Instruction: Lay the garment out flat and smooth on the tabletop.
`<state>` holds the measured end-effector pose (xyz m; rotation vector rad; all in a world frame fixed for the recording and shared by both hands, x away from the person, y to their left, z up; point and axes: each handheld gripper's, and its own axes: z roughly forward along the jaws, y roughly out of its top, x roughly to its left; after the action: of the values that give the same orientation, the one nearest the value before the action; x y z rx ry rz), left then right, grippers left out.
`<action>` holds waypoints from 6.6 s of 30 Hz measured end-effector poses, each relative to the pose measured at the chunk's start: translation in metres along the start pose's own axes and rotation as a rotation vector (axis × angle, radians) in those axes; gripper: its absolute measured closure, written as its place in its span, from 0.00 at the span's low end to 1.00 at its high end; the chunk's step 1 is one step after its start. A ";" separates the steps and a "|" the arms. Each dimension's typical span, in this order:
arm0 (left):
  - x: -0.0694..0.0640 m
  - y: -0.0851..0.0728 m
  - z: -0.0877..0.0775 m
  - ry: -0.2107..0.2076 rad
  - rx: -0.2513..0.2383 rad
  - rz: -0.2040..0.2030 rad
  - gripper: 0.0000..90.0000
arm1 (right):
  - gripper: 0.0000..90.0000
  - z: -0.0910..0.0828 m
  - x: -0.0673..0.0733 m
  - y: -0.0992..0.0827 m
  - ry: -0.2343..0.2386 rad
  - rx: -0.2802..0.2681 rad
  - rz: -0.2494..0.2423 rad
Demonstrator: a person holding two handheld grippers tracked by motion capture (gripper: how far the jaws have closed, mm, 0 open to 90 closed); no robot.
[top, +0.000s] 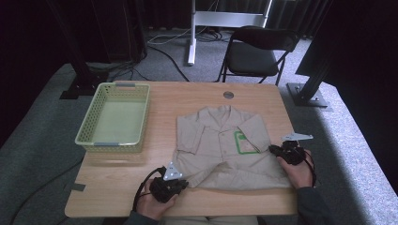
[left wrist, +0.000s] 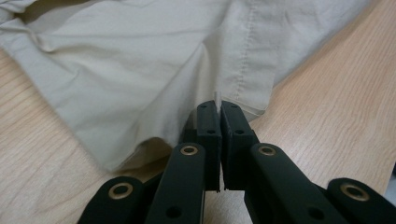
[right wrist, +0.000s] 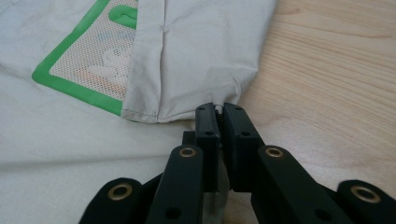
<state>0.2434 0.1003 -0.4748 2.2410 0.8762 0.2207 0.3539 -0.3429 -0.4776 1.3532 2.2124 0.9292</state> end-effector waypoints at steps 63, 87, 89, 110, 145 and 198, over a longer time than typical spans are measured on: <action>0.032 0.003 -0.002 0.052 -0.013 -0.067 0.70 | 0.65 -0.026 0.005 0.009 0.003 -0.048 -0.057; 0.026 0.017 0.014 0.163 -0.025 -0.043 0.64 | 0.63 -0.014 0.016 0.013 0.019 -0.052 -0.071; 0.025 0.018 0.015 0.162 -0.028 -0.043 0.65 | 0.62 -0.013 0.016 0.013 0.019 -0.050 -0.070; 0.023 0.017 0.011 0.161 -0.010 -0.027 0.96 | 0.60 0.002 0.025 0.010 0.054 -0.031 -0.075; 0.034 0.008 0.005 0.194 -0.040 -0.064 0.96 | 0.81 0.015 0.031 0.011 0.028 -0.021 -0.083; 0.027 0.006 0.009 0.144 -0.100 -0.047 0.64 | 0.95 -0.002 0.023 0.001 -0.178 -0.180 -0.062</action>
<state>0.2707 0.1095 -0.4801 2.1300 0.9711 0.3989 0.3427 -0.3233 -0.4747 1.2283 1.9760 0.9227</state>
